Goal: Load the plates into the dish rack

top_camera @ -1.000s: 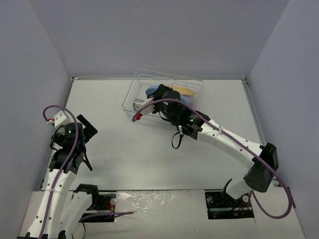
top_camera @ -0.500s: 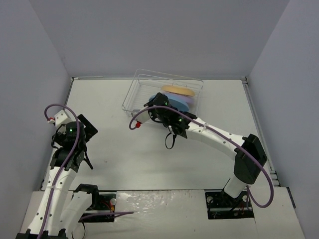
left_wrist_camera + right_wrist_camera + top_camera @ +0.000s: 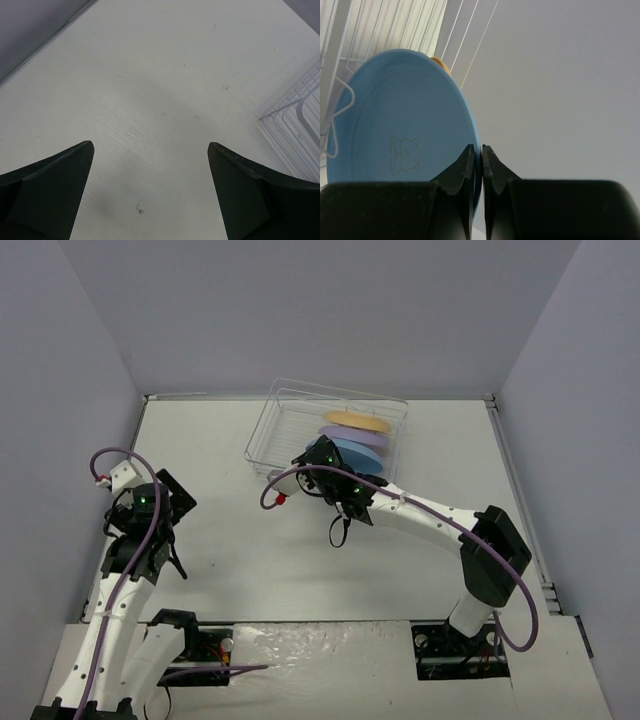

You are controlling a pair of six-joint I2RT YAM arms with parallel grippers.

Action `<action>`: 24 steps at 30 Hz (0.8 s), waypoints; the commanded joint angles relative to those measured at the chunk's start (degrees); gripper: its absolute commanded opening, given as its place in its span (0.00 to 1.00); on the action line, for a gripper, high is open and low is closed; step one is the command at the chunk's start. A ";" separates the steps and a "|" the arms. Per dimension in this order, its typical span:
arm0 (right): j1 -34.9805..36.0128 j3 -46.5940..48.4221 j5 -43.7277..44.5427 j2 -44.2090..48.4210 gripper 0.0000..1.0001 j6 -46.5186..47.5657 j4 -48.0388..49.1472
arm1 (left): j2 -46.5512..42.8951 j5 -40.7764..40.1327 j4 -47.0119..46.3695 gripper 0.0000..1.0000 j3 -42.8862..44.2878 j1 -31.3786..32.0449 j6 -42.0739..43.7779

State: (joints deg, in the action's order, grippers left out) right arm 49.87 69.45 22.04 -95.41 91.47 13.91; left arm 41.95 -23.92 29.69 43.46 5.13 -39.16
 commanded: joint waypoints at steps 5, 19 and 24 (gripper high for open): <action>-1.01 -0.10 -0.71 0.74 0.03 -3.46 6.33 | 0.13 -1.22 -2.79 0.97 1.71 -0.38 1.01; -5.78 -0.71 -3.95 -2.18 0.17 -9.51 10.05 | -0.28 -1.28 -2.21 0.97 1.55 -0.38 0.84; -6.01 -0.81 -3.73 -2.55 0.26 -10.24 9.90 | -0.71 -1.48 -2.01 0.97 1.54 -0.38 0.84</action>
State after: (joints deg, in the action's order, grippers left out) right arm 44.68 68.13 17.54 -98.57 83.49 18.35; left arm 41.68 -24.08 29.79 43.46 5.13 -39.16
